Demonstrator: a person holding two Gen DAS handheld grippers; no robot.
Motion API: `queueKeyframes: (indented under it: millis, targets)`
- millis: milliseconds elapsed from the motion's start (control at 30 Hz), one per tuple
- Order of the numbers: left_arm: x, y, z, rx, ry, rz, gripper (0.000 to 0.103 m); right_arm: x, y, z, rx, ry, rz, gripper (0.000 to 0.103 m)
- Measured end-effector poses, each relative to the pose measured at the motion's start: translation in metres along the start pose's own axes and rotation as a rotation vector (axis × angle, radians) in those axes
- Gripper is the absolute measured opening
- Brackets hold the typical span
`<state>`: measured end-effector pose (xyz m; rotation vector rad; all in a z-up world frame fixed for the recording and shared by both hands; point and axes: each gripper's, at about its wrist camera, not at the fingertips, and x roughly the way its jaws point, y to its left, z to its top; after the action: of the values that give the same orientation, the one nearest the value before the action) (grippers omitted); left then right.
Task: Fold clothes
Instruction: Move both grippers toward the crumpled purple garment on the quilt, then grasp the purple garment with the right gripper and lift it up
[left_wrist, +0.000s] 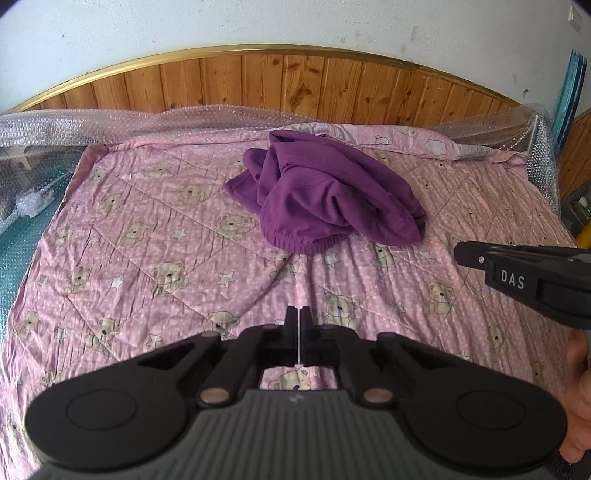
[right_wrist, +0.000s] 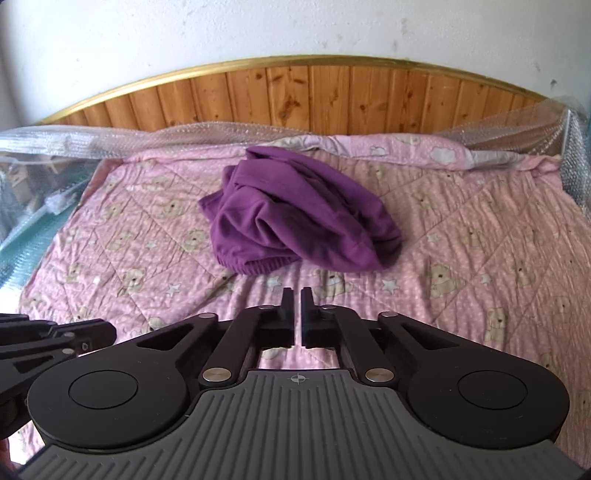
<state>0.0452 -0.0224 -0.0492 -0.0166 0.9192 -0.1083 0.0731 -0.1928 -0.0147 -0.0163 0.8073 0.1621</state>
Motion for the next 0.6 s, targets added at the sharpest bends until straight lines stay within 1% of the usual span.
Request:
queueKeyframes:
  millis: [67,167,200,233,267,333,400,600]
  targets:
    - [0.005,-0.003,0.005,0.0,-0.007,0.002,0.0,0.005,-0.002,0.004,-0.012,-0.002,0.001,0.0]
    - [0.015,-0.006,0.016,0.001,0.011,0.002,0.001,0.018,-0.01,0.013,-0.007,0.019,-0.001,0.0]
    - [0.02,-0.008,0.02,0.002,0.021,-0.003,0.004,0.023,-0.014,0.016,-0.004,0.027,-0.007,0.003]
    - [0.024,-0.008,0.023,-0.002,0.028,-0.007,0.021,0.029,-0.017,0.018,-0.003,0.036,-0.02,0.017]
    - [0.028,-0.008,0.026,-0.021,0.024,-0.006,0.06,0.034,-0.021,0.02,-0.007,0.033,-0.038,0.049]
    - [0.037,-0.006,0.031,-0.058,0.015,-0.004,0.099,0.044,-0.027,0.023,-0.015,0.028,-0.072,0.084]
    - [0.046,-0.004,0.037,-0.093,0.01,-0.002,0.1,0.057,-0.035,0.026,-0.023,0.044,-0.08,0.085]
    - [0.083,-0.003,0.054,-0.154,0.075,0.009,0.1,0.097,-0.067,0.032,0.012,0.114,-0.06,0.085]
